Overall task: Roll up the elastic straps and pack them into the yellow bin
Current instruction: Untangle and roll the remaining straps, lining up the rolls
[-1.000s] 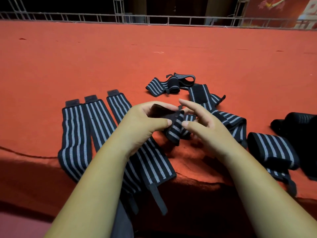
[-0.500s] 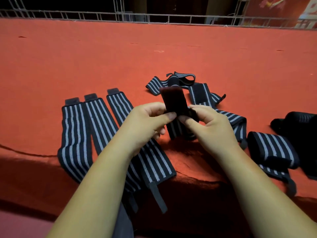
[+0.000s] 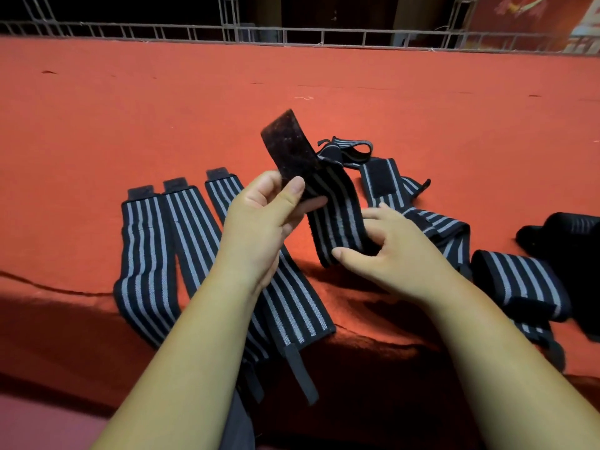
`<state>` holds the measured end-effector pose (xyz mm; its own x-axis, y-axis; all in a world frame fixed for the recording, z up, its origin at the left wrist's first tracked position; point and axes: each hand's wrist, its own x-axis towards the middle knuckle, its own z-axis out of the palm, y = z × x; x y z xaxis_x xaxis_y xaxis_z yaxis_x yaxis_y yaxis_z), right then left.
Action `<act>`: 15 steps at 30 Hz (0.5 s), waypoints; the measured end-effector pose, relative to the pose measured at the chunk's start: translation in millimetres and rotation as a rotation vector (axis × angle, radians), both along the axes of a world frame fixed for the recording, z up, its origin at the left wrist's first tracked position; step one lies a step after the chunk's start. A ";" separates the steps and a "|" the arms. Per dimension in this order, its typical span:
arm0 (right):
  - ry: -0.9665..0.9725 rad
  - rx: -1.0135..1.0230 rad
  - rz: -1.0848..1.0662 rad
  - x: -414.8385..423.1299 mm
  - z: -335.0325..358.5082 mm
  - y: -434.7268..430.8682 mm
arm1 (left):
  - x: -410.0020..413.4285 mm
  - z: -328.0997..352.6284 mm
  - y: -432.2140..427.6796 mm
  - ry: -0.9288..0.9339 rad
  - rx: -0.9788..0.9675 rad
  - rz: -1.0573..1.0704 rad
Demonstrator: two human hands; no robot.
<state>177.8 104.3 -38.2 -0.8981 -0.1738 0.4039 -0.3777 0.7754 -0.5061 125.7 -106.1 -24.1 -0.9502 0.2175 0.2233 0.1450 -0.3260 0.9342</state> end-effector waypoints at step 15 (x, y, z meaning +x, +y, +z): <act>-0.500 -0.482 0.130 15.0 3.0 -7.2 | -18.1 -9.9 1.8 -0.023 0.028 0.206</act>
<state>192.8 97.1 -35.2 -0.9802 -0.1979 0.0077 -0.0851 0.3857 -0.9187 107.6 -104.3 -34.0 -0.9789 0.0118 0.2042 0.1899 -0.3172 0.9291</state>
